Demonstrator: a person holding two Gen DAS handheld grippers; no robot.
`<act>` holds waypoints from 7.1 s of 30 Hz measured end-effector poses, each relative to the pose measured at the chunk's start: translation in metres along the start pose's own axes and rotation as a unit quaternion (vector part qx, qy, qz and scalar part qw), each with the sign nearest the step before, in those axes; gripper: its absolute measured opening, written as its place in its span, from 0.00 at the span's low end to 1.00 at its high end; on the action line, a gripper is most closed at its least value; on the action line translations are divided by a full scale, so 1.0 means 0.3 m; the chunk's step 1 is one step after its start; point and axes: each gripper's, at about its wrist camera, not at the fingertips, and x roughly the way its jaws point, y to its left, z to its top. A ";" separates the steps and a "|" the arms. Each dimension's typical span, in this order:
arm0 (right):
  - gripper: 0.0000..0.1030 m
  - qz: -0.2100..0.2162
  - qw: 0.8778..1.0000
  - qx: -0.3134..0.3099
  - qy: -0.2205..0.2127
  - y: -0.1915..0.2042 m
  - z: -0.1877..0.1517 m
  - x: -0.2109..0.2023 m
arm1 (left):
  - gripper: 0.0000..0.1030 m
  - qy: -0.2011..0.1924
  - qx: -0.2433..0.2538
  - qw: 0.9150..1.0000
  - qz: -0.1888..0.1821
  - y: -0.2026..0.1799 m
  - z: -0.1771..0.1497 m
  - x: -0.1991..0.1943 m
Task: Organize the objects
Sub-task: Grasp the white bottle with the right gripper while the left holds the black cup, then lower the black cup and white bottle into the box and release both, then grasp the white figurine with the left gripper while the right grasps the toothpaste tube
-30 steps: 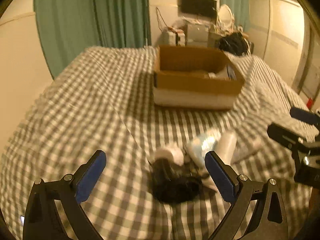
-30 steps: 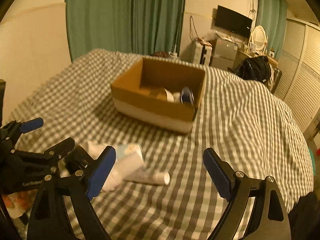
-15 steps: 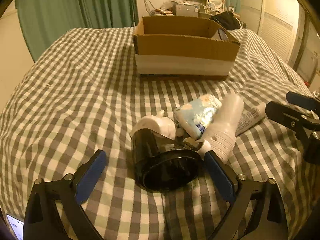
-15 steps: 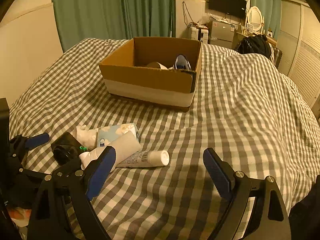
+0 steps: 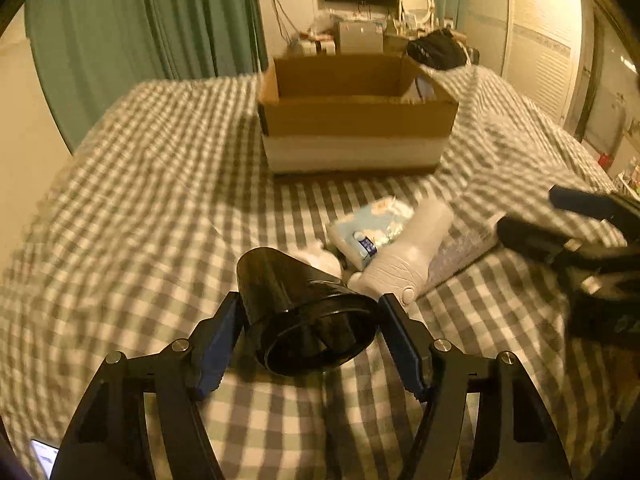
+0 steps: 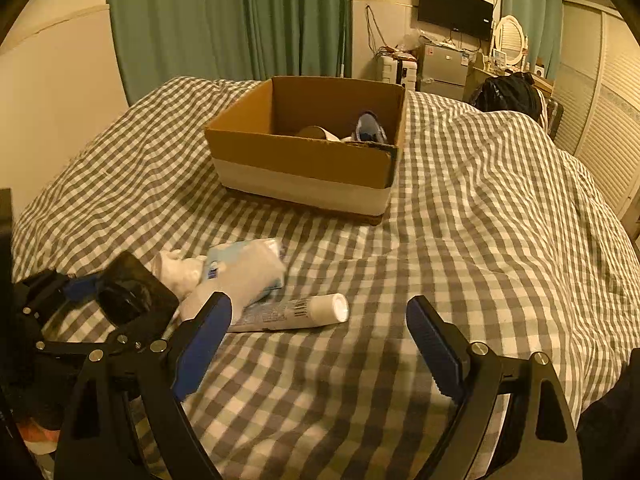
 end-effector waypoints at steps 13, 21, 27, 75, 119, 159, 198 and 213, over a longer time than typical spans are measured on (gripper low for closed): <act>0.87 0.036 0.996 -0.010 0.084 0.145 0.033 0.177 | 0.68 -0.017 -0.041 0.998 0.045 0.160 0.011 -0.022; 0.87 0.044 0.993 -0.030 0.110 0.226 0.035 0.266 | 0.68 -0.024 -0.058 0.997 0.048 0.209 0.025 -0.014; 0.56 0.070 0.987 -0.044 0.135 0.260 0.021 0.340 | 0.68 -0.025 -0.064 0.997 0.039 0.220 0.021 -0.010; 0.55 0.008 0.993 -0.082 -0.089 0.008 0.536 -0.147 | 0.66 -0.096 -0.007 0.995 -0.029 0.058 0.620 -0.036; 0.67 0.046 0.998 0.025 -0.019 -0.202 0.711 0.478 | 0.88 -0.044 0.009 0.996 -0.077 0.030 0.755 0.463; 0.70 0.029 0.999 -0.021 -0.010 -0.099 0.159 0.089 | 0.90 0.030 -0.037 0.997 -0.066 0.035 0.127 0.168; 0.36 0.115 0.977 -0.121 0.130 0.066 -0.037 0.199 | 0.52 0.050 -0.055 0.995 -0.068 0.029 0.037 0.121; 0.26 0.059 0.994 -0.094 0.022 0.062 0.004 0.053 | 0.52 0.042 -0.053 0.997 -0.049 0.025 0.060 0.069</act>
